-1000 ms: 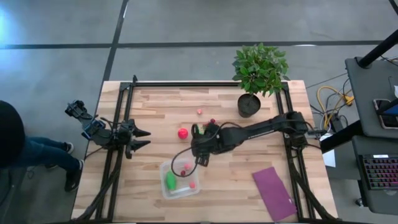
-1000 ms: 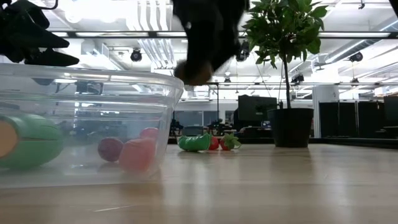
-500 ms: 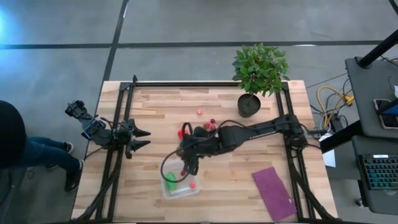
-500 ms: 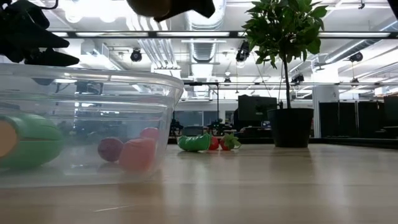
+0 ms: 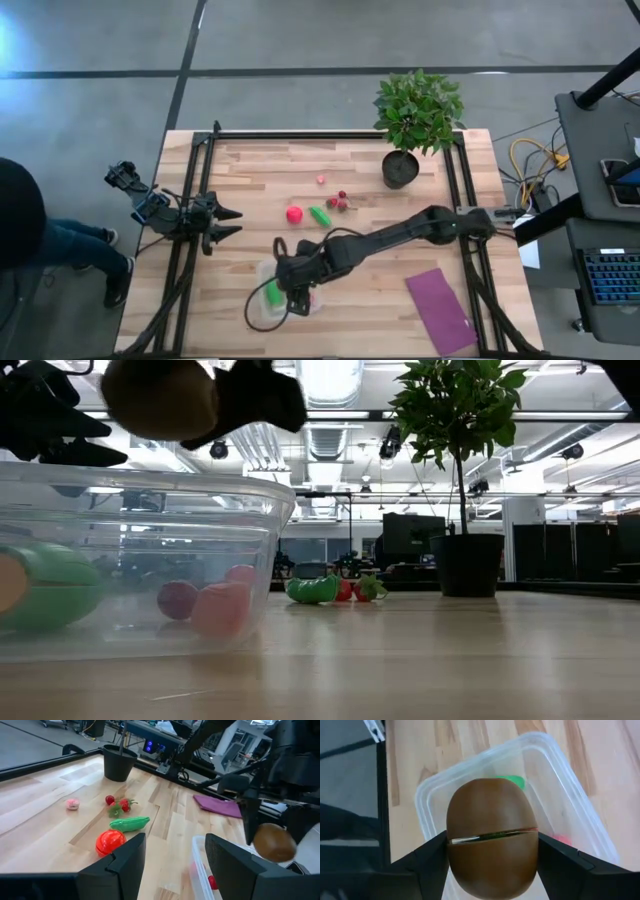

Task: Pick and placing Produce into tupperware
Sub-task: Put the kiwi into the transparent bin, then put the green peas into the transparent bin

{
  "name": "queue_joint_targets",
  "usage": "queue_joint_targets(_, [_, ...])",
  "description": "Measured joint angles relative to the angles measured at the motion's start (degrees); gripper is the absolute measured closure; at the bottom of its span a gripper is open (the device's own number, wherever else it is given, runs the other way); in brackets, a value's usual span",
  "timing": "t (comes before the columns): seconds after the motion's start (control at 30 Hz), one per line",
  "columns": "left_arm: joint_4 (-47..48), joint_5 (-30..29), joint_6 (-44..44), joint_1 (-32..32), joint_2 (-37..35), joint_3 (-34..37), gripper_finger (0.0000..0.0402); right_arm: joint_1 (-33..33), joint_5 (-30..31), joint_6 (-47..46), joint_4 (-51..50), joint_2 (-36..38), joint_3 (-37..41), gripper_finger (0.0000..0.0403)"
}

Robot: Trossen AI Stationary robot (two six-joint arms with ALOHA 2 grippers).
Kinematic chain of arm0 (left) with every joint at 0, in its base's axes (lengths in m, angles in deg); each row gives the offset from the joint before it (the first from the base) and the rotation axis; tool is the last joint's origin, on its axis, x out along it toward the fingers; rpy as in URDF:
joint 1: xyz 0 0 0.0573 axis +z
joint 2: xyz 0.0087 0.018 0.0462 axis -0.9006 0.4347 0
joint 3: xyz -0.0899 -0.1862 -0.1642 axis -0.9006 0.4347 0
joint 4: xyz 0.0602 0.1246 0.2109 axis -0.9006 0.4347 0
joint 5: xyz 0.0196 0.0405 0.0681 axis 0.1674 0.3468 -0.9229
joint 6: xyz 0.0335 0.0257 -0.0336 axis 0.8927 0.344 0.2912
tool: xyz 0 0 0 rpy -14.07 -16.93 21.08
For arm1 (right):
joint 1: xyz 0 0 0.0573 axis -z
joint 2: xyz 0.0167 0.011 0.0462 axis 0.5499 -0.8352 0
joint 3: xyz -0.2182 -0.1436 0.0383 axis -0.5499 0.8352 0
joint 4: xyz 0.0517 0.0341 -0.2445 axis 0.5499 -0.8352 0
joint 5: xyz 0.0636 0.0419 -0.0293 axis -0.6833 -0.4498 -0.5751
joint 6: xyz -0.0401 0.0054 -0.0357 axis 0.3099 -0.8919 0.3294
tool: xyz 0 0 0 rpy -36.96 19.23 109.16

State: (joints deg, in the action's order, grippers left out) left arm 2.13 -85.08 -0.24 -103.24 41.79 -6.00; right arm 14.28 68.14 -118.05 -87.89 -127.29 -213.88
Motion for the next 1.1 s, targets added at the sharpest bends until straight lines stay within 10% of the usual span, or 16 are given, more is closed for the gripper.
queue_joint_targets(0.33, [0.00,0.01,0.00,-0.02,0.00,0.00,0.0210,-0.05,4.76,0.99,-12.54,-1.25,-1.96,0.0101])
queue_joint_targets(0.6, [-0.01,0.00,-0.02,-0.02,-0.02,0.00,0.0210,2.61,25.62,-21.73,-26.43,6.36,-2.33,0.0099])
queue_joint_targets(1.1, [0.00,0.00,-0.01,-0.01,0.00,0.00,0.0210,20.72,5.43,-8.16,-34.08,3.33,0.26,0.0101])
